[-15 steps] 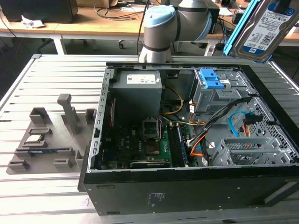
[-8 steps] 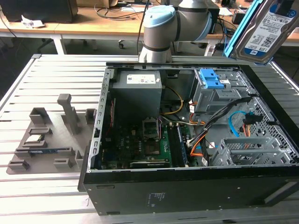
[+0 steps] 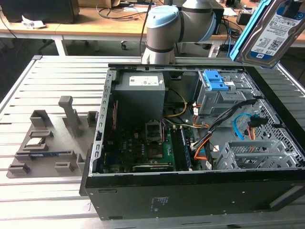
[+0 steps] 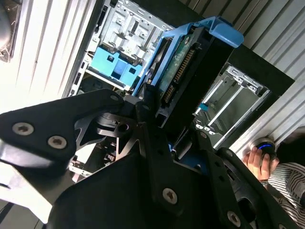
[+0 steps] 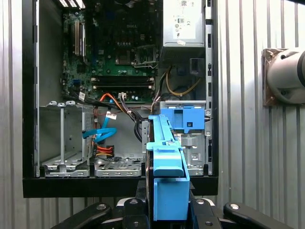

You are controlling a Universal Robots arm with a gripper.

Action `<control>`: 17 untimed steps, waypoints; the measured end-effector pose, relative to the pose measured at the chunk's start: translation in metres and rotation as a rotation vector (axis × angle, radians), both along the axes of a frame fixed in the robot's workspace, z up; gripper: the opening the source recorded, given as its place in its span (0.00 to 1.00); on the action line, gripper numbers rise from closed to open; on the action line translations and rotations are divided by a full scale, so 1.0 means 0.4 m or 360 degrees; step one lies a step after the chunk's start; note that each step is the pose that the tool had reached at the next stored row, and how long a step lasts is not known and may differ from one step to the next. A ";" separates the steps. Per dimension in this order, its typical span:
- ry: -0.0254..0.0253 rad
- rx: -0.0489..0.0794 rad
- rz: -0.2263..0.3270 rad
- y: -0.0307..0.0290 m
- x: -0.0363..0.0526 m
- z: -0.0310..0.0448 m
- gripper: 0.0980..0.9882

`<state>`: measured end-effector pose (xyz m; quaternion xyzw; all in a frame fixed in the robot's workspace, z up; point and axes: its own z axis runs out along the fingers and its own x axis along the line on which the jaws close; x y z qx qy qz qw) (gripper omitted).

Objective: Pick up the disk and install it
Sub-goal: 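Pick up the disk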

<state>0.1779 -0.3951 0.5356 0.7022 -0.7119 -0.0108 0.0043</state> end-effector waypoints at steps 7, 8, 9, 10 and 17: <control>-0.00001 0.0000 0.0000 -0.020 0.000 -0.003 0.30; 0.00000 0.0000 0.0000 -0.023 0.000 -0.003 0.30; -0.00001 0.0000 0.0000 -0.027 0.000 -0.004 0.30; -0.00001 0.0000 0.0000 -0.030 0.000 -0.004 0.30; -0.00001 0.0000 0.0000 -0.057 0.000 -0.008 0.30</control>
